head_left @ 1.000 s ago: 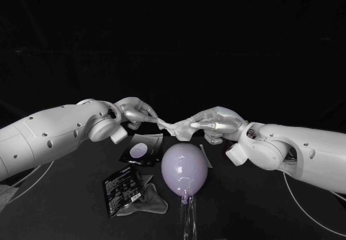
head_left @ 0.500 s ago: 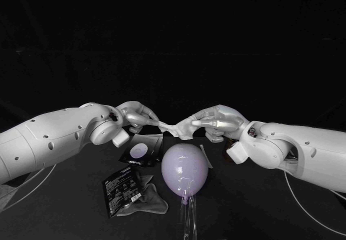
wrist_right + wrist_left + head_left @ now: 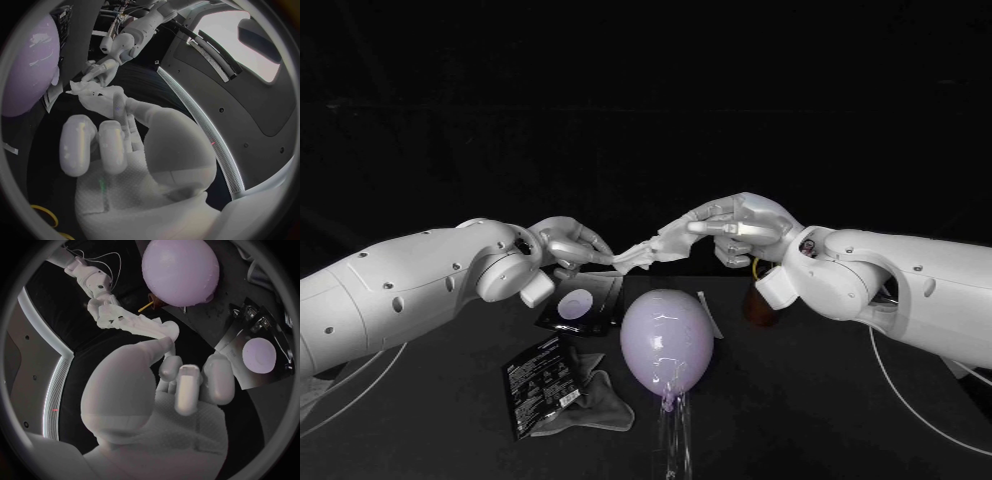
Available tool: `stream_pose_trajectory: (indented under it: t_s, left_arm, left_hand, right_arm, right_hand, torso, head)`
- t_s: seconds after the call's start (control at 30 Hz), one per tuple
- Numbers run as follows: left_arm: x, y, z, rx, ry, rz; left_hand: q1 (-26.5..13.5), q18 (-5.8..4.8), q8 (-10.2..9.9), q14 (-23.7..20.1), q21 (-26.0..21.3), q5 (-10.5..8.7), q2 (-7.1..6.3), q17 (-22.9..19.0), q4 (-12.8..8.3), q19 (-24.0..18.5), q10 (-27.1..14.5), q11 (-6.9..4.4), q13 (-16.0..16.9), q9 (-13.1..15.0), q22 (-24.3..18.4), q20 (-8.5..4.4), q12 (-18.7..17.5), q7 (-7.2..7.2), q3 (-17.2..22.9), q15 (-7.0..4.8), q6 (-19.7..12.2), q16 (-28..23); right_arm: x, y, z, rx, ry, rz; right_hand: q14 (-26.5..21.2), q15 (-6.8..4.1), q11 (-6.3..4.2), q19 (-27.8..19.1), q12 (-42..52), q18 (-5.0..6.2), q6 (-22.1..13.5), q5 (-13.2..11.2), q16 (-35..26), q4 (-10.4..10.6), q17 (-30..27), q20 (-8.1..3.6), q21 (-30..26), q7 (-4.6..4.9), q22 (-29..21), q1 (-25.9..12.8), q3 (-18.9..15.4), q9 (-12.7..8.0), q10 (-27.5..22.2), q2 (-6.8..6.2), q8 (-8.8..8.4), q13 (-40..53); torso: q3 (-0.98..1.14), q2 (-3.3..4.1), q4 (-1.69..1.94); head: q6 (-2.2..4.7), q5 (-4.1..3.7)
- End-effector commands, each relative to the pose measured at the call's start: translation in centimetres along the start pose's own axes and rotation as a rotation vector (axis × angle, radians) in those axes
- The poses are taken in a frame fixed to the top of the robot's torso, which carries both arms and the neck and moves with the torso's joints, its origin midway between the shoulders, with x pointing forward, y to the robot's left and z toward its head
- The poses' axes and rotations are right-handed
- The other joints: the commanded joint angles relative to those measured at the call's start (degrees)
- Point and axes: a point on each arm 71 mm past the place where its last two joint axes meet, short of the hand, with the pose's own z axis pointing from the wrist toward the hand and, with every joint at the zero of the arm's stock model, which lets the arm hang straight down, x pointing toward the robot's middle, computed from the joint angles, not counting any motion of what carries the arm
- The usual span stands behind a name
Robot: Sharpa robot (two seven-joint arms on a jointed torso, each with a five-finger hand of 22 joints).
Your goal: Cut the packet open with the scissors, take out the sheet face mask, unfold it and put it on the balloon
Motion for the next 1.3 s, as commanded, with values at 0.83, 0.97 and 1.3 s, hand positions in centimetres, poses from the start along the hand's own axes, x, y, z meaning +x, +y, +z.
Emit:
stream_pose_trajectory:
  t_s: [0.83,0.97,1.3]
  left_arm:
    - [1.3,1.3,0.7,-0.046,0.026,-0.054]
    - [1.1,1.5,0.6,-0.040,0.040,-0.058]
    - [-0.9,1.9,0.7,0.019,-0.035,-0.105]
  left_hand:
    - [-1.21,4.18,-5.59,-5.66,-10.59,0.29,-3.26,-10.99,0.86,-17.39,-19.50,2.67,-28.85,-3.18,-21.24,1.90,-24.14,3.11,-0.94,2.06,-5.80,-5.73]
    - [-0.27,6.42,-6.68,-22.41,-20.07,0.21,-4.59,-36.93,-0.22,-29.72,-23.12,4.20,-35.48,-4.46,-34.71,3.13,-33.36,3.98,-1.78,3.42,-7.66,-16.63]
    - [0.10,6.53,-5.96,-31.99,-33.85,0.15,-3.91,-49.60,-0.33,-33.99,-22.45,6.13,-44.92,-6.48,-42.56,6.24,-43.00,5.23,-4.98,5.67,-7.36,-33.82]
  right_arm:
    - [-1.1,2.4,2.3,0.006,0.046,-0.047]
    - [-1.5,3.2,3.2,0.029,0.090,-0.092]
    - [-1.4,4.9,5.3,0.191,0.316,-0.384]
  right_hand:
    - [2.10,-0.35,-0.30,0.12,-0.44,-0.49,-0.08,0.39,0.07,-0.38,0.18,-0.14,-0.11,0.05,10.15,-0.18,0.53,0.18,0.68,0.27,0.35,0.10]
    - [2.11,-0.35,-0.30,0.14,-0.45,-0.50,-0.12,0.40,0.09,-0.53,0.20,-0.14,-0.07,0.08,10.18,-0.21,0.66,0.25,0.74,0.24,0.43,0.13]
    - [2.12,-0.33,-0.27,0.15,-0.53,-0.51,-0.22,0.39,0.05,-1.04,0.11,-0.14,-0.02,0.14,10.23,-0.25,0.95,0.45,0.83,0.05,0.66,0.20]
  torso:
    - [0.04,0.04,-0.04]
    - [0.03,0.04,-0.06]
    - [-0.11,0.00,-0.06]
  head:
    - [0.44,-0.23]
    - [0.61,-0.43]
    - [1.17,-1.42]
